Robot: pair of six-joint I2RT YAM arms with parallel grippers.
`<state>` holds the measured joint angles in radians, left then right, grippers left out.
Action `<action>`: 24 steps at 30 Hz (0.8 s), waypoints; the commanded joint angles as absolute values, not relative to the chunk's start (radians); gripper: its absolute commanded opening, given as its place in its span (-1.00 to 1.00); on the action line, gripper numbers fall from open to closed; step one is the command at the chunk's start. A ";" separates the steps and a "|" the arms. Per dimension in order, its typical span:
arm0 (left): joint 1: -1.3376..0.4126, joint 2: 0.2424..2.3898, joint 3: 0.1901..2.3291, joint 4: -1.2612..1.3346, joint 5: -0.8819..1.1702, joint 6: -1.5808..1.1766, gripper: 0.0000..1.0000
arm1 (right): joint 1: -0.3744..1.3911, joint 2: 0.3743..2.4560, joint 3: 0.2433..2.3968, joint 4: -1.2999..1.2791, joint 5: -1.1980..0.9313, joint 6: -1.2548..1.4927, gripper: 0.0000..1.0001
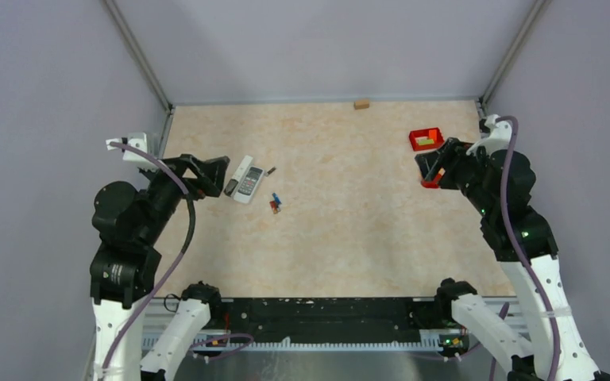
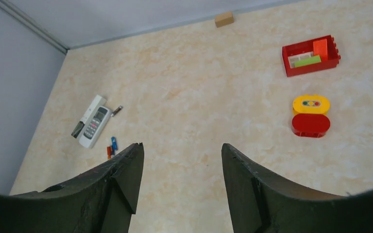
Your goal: Load the batteries into the remote control
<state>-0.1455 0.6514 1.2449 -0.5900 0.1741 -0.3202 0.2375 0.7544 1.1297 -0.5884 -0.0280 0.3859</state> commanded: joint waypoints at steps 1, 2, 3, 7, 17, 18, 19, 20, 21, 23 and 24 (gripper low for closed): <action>-0.143 0.643 1.170 -0.502 0.139 -0.342 0.97 | 0.227 0.727 1.074 -0.558 -0.018 0.428 0.23; -0.143 0.632 1.122 -0.459 0.129 -0.339 0.98 | 0.227 0.723 1.055 -0.556 -0.029 0.429 0.24; -0.143 0.622 1.070 -0.411 0.098 -0.351 0.97 | 0.227 0.719 1.037 -0.552 -0.047 0.433 0.24; -0.143 0.654 0.903 -0.290 0.010 -0.421 0.97 | 0.227 0.715 0.966 -0.544 -0.087 0.475 0.24; -0.122 1.208 1.042 -0.426 0.016 -0.546 0.97 | 0.226 0.713 0.821 -0.540 -0.134 0.529 0.23; -0.112 1.249 1.047 -0.420 0.015 -0.550 0.98 | 0.226 0.713 0.807 -0.530 -0.149 0.535 0.23; -0.101 1.285 1.049 -0.403 0.025 -0.551 0.97 | 0.227 0.713 0.796 -0.520 -0.158 0.540 0.23; -0.092 1.317 1.051 -0.385 0.049 -0.549 0.97 | 0.226 0.715 0.787 -0.514 -0.165 0.544 0.23; -0.086 1.350 1.057 -0.374 0.069 -0.548 0.98 | 0.226 0.717 0.781 -0.509 -0.172 0.543 0.23; -0.081 1.416 1.078 -0.368 0.113 -0.541 0.97 | 0.226 0.726 0.775 -0.509 -0.177 0.537 0.23; -0.080 1.446 1.089 -0.365 0.142 -0.534 0.97 | 0.226 0.731 0.774 -0.514 -0.174 0.532 0.23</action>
<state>-0.0937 1.3739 1.0111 -0.4118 0.0540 -0.5297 0.2371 0.7277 0.7750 -0.5674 -0.1429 0.5217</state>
